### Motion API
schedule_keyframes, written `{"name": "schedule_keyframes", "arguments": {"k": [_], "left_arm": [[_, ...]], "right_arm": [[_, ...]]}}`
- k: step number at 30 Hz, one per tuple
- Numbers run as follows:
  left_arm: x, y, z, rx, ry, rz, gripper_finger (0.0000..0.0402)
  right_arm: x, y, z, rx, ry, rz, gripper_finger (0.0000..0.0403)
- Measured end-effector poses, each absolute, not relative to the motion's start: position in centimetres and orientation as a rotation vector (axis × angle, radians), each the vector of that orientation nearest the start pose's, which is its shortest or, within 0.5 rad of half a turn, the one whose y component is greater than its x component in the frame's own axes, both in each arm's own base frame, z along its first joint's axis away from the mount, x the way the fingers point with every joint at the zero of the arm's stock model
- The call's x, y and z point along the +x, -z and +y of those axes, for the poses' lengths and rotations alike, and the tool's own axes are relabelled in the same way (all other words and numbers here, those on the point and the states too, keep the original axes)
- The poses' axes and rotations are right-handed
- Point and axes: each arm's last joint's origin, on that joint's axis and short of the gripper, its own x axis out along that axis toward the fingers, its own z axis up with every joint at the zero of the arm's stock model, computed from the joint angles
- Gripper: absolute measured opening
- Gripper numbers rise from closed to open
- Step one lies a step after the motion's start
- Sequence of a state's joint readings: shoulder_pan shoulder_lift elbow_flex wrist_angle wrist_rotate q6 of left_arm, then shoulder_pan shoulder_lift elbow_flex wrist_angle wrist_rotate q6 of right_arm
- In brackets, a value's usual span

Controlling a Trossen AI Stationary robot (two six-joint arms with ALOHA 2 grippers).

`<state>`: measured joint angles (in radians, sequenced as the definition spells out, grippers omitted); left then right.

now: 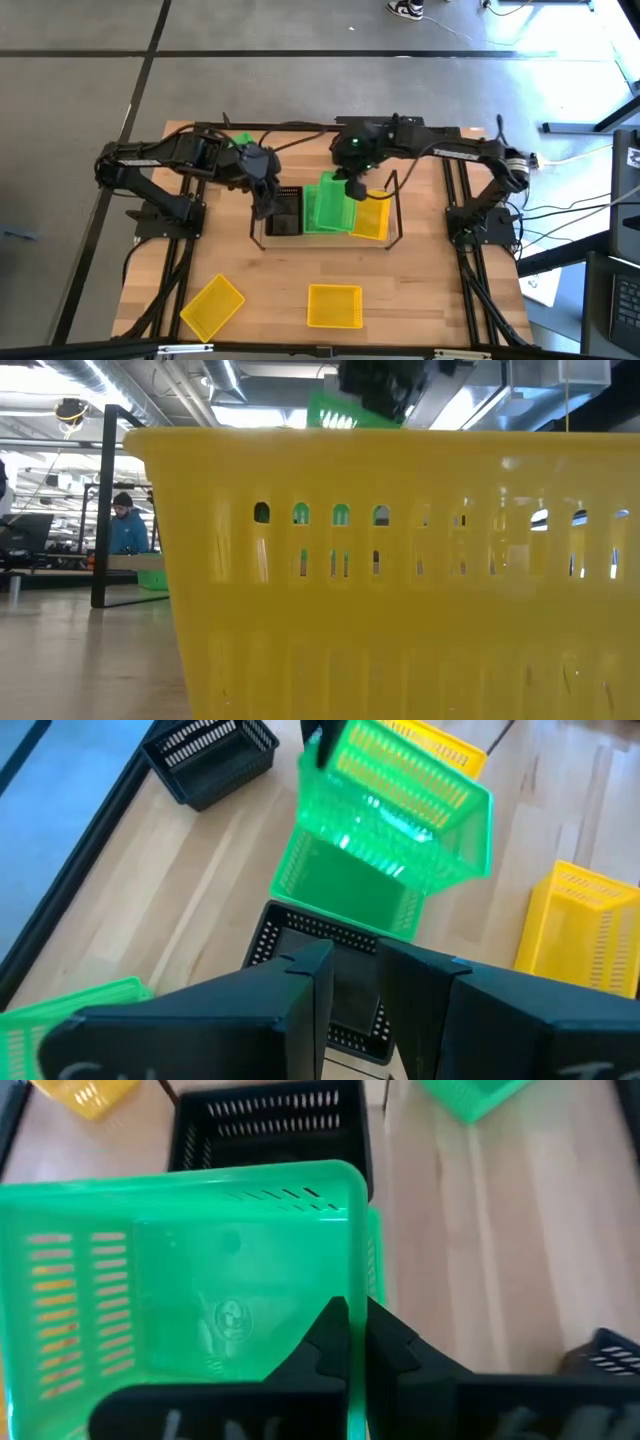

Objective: Stack baskets on shelf by color
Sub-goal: Stack the bottom green bin on top of the green bin on the shelf, then stack the right yellow bin on top of the yellow bin on the shelf

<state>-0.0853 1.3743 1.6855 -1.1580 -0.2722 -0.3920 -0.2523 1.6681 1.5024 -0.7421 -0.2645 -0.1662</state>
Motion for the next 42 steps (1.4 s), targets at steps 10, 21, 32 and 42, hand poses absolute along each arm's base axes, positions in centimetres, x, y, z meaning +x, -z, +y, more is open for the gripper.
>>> {"name": "schedule_keyframes", "arguments": {"k": [10,21,32,42], "left_arm": [[24.7,-42.3,-0.9,-0.224,-0.352,0.784,0.0069],[24.7,-42.3,-0.9,-0.226,-0.353,0.784,0.0069],[24.7,-42.3,-0.9,-0.226,-0.353,0.784,0.0069],[24.1,-41.8,-0.8,-0.255,-0.386,0.847,0.0069]], "right_arm": [[36.8,-27.2,-8.7,0.054,-0.115,0.96,0.0],[37.1,-26.5,-8.9,-0.003,-0.118,0.984,0.0025],[37.2,-26.9,-8.8,-0.008,-0.117,0.983,0.0095],[36.5,-32.5,-6.4,-0.115,-0.283,1.024,0.0099]]}}
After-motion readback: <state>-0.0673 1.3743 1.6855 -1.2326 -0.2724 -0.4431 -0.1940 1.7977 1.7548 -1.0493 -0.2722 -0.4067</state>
